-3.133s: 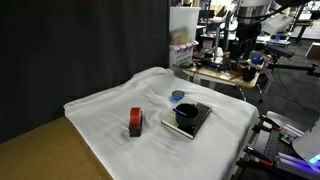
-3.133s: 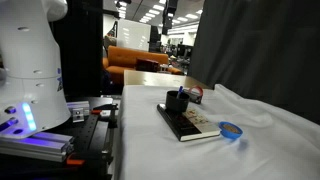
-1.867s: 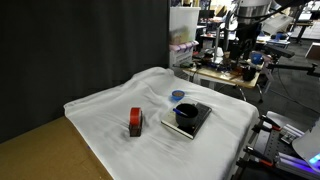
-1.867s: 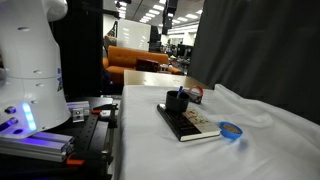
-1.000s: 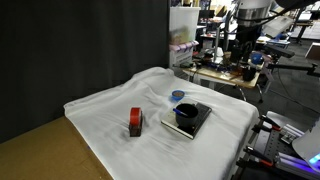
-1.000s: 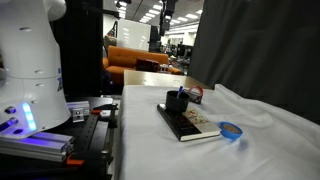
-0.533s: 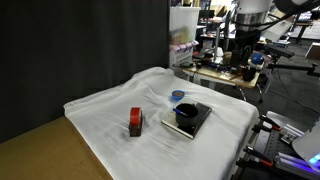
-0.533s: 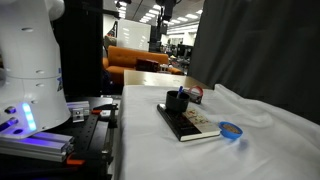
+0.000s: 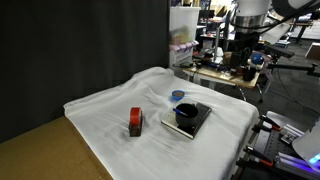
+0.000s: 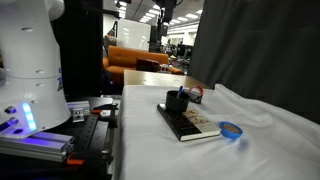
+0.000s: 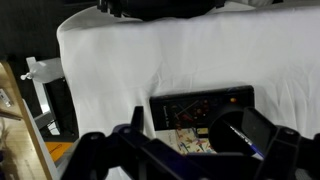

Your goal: Remove the black cup from the book and place it on the table

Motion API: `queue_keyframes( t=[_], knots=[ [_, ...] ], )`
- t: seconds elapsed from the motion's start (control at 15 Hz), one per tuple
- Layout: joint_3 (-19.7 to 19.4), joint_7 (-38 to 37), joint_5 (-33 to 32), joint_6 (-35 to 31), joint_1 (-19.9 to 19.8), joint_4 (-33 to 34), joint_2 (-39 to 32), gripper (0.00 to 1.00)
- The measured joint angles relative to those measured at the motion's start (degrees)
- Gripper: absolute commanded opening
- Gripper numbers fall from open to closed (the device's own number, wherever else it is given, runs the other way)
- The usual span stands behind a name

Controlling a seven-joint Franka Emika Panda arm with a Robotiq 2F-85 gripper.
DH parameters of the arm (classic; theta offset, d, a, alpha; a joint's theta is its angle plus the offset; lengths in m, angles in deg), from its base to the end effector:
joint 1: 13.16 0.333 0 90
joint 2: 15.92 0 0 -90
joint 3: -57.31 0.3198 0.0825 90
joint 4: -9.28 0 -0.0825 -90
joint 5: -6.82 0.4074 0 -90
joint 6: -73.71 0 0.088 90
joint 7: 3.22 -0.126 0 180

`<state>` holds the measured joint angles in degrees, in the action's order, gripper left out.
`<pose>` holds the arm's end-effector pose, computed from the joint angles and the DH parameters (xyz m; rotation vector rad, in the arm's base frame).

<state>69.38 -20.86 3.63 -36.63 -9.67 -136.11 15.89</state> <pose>0.3771 0.0982 0.4263 2.9663 -0.0738 -0.0316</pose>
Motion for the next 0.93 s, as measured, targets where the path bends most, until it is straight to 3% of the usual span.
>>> queue_keyframes(
  t=[0.4, 0.93],
  knots=[
    [0.67, -0.25, -0.28, -0.95, 0.67, -1.2, -0.76, 1.0],
    [-1.67, -0.42, -8.62, -15.51, -2.84, -1.59, -14.33, 1.0]
  ],
)
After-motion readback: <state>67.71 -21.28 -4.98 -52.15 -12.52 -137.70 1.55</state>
